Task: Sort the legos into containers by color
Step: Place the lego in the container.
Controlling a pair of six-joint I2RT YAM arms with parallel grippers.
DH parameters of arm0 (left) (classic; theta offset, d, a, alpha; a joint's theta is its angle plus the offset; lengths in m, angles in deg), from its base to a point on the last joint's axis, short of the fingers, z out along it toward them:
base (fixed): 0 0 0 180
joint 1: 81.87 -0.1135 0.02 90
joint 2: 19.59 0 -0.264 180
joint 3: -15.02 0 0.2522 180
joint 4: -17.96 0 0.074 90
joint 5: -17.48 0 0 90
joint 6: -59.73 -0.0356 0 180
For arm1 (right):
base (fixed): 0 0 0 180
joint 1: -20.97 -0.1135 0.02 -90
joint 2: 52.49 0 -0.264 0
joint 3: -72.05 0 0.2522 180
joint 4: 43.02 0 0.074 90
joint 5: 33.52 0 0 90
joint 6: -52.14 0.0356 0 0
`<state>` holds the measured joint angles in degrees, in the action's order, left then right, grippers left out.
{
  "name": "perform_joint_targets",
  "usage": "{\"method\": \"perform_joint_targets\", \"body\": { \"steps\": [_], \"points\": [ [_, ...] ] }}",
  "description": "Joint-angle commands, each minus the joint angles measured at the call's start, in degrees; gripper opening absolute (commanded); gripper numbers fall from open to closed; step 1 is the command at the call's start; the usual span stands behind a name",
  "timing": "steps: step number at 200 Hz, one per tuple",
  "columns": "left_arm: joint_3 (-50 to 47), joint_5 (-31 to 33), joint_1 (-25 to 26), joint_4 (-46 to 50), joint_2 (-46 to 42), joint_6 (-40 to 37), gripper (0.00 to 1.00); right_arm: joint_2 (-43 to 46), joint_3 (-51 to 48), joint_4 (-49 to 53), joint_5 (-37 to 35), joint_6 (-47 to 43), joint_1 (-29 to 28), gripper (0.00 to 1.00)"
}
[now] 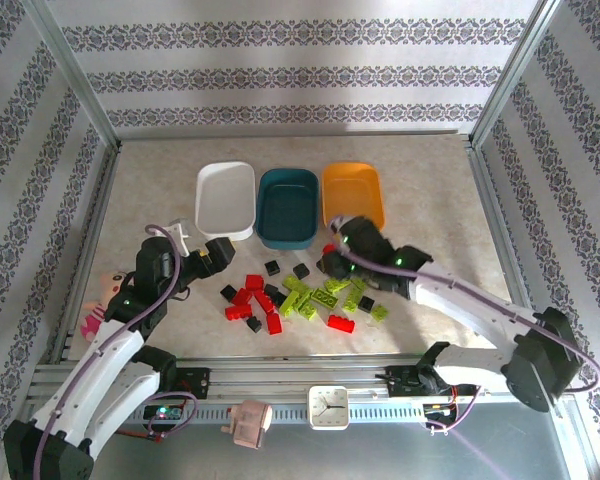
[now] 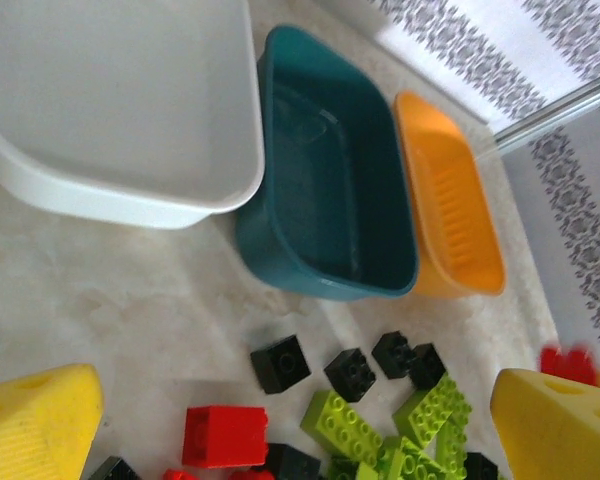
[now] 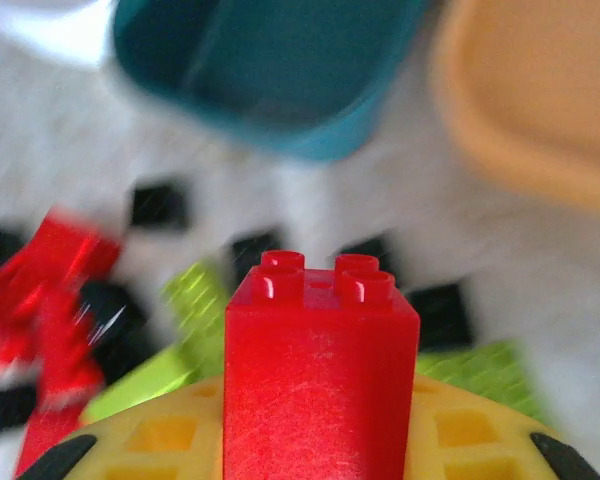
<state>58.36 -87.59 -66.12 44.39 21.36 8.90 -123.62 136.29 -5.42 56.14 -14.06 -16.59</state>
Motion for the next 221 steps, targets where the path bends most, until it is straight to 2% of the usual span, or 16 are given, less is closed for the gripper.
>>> {"method": "perform_joint_targets", "body": {
  "steps": [1,29,54,61,83,94,115,134,170,221],
  "points": [
    [-0.94,-2.14,0.23,-1.45,1.3,-0.15,0.99,-8.21,5.85,-2.78,-0.62,-1.82,7.59,0.23],
    [-1.25,-2.35,0.24,0.25,1.98,-1.46,1.0,-21.0,14.84,-2.13,-1.59,-1.89,13.85,0.23],
    [-2.25,-2.19,0.32,1.22,2.36,-1.89,1.0,-29.92,20.84,-1.42,-2.89,-1.22,17.07,0.28],
    [-2.68,-2.27,0.38,1.17,2.66,-1.83,1.0,-31.87,22.2,-1.46,-2.79,-1.18,17.55,0.31],
    [-3.46,-2.82,0.5,0.07,3.5,-1.35,1.0,-35.93,25.97,-0.71,-2.21,-1.42,18.1,0.5],
    [-3.57,-3.09,0.47,-0.43,4.05,-1.12,1.0,-36.05,26.74,-0.37,-2.17,-1.7,18.14,0.56],
    [-3.46,-3.36,0.45,-0.88,4.57,-1.09,1.0,-33.4,25.9,-0.13,-1.88,-1.93,18.07,0.62],
    [-3.09,-3.41,0.45,-0.97,4.58,-1.12,0.99,-27.27,21.81,-0.03,-1.0,-1.91,17.5,0.64],
    [-3.48,-4.4,0.59,-2.22,4.38,-0.42,0.99,-10.78,6.44,1.37,-1.6,-0.52,13.64,0.68],
    [-5.76,-4.77,0.63,-6.21,4.81,1.24,0.99,8.69,-15.57,5.25,-1.02,8.18,9.28,0.69]
  ]
}}
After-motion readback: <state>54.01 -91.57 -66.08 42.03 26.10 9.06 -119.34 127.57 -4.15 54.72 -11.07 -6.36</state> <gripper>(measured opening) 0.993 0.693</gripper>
